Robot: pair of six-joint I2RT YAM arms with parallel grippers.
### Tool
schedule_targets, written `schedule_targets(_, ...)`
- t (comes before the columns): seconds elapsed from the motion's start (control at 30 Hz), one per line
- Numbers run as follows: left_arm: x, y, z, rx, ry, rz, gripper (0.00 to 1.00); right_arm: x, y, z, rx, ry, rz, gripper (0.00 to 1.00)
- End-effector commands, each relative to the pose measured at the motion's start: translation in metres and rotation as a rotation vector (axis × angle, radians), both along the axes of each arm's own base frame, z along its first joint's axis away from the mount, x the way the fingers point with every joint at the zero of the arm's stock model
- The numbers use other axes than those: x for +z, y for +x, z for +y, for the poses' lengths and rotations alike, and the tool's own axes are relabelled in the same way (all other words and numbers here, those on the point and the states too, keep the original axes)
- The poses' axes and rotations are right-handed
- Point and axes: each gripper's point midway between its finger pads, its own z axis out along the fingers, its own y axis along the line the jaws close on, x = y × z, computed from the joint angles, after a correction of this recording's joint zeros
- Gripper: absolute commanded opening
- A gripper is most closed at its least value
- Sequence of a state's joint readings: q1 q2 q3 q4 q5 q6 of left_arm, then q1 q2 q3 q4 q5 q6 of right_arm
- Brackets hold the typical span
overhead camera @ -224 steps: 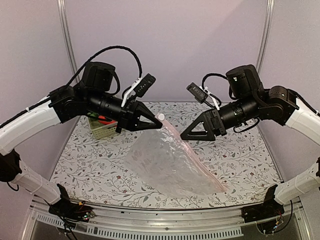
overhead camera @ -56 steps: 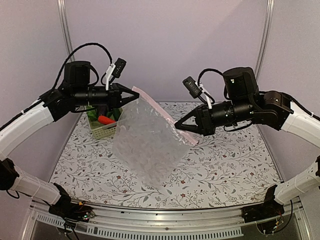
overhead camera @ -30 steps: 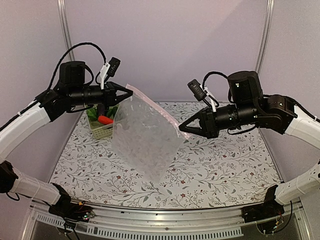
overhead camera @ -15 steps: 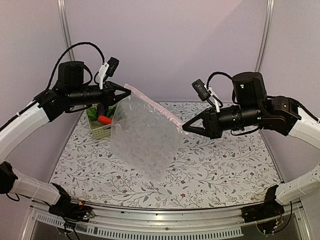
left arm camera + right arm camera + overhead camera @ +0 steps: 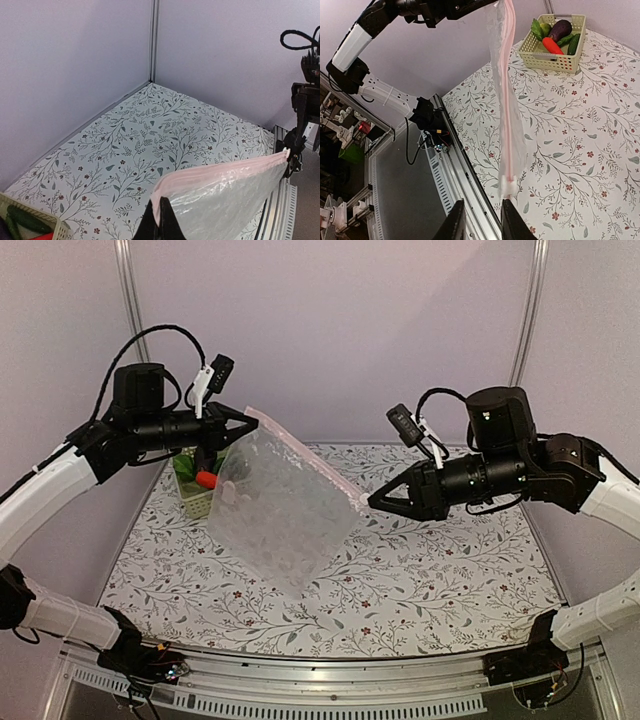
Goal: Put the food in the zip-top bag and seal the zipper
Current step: Unzip the zipper from the zipper food storage bag, then pass from the left arm to the right
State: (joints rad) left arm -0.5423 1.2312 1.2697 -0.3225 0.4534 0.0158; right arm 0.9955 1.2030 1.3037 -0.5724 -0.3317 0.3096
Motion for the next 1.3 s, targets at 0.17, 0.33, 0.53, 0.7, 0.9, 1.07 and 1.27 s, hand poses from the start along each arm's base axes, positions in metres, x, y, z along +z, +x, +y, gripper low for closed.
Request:
schedule_targets(0.17, 0.015, -0.048, -0.015, -0.266, -0.08, -0.048, 0.0, 0.006, -0.004, -0.011, -0.029, 0.003, -0.006, 0.67)
schedule_targets(0.33, 0.017, -0.072, -0.029, -0.396, -0.1, -0.025, 0.0, 0.005, 0.016, -0.013, -0.131, -0.024, -0.018, 0.74)
schedule_targets(0.53, 0.015, -0.09, -0.038, -0.466, -0.081, -0.01, 0.0, 0.009, 0.044, -0.019, -0.233, -0.06, -0.028, 0.77)
schedule_targets(0.7, 0.011, -0.092, -0.043, -0.482, -0.078, 0.003, 0.0, 0.005, 0.036, -0.005, -0.138, -0.075, -0.014, 0.79)
schedule_targets(0.9, 0.005, -0.092, -0.047, -0.496, -0.072, 0.024, 0.0, -0.007, 0.021, 0.012, -0.031, -0.079, 0.03, 0.8)
schedule_targets(1.07, 0.006, -0.093, -0.047, -0.501, -0.071, 0.022, 0.0, -0.012, 0.034, 0.004, -0.11, -0.113, 0.004, 0.81)
schedule_targets(1.27, 0.006, -0.094, -0.048, -0.507, -0.072, 0.023, 0.0, -0.012, 0.04, -0.002, -0.157, -0.115, 0.012, 0.82)
